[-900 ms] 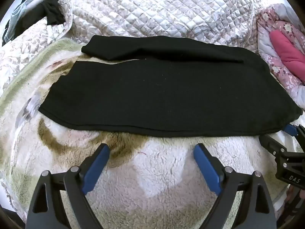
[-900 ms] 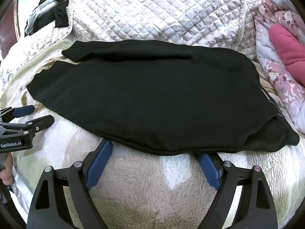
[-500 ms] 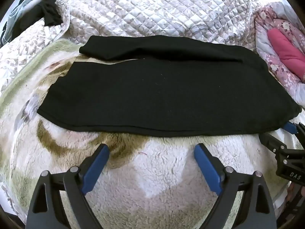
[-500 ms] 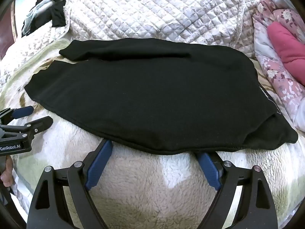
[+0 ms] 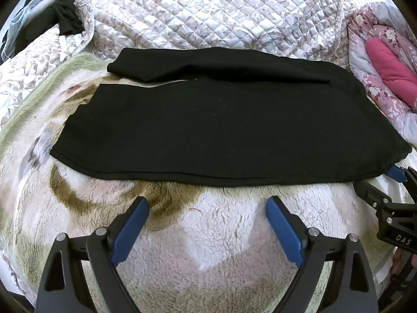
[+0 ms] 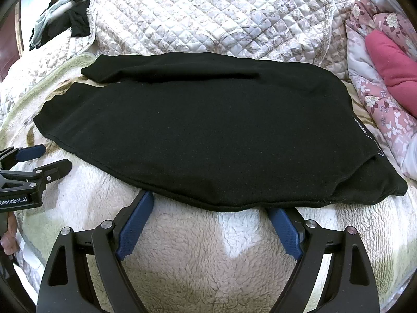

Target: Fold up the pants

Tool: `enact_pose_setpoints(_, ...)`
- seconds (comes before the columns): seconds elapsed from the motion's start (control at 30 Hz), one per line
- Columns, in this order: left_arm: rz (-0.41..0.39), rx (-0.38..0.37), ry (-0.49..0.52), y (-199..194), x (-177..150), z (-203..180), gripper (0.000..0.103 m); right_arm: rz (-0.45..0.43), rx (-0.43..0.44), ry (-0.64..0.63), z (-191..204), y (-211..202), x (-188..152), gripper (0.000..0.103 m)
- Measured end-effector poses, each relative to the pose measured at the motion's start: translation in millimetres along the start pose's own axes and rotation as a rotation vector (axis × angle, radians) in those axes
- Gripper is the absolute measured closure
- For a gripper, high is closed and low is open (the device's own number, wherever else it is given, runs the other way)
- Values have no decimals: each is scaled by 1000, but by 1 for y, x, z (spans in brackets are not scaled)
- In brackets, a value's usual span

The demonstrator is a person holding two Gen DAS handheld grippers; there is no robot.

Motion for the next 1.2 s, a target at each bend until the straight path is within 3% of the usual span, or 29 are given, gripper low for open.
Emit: enact_pose_setpoints(1.2, 6, -1, 1, 1, 1, 0, 10, 0, -3, -2, 2, -2, 0, 16)
Point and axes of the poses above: each gripper's, at about its wrist camera, not at the fingertips, and y roughly the way its jaws point, z to its left, x to its top, the point moved 1 cm from there along y, roughly the way its jaws point, and after that the axes turned 13 degrees about -y, right-handed, at the moved point
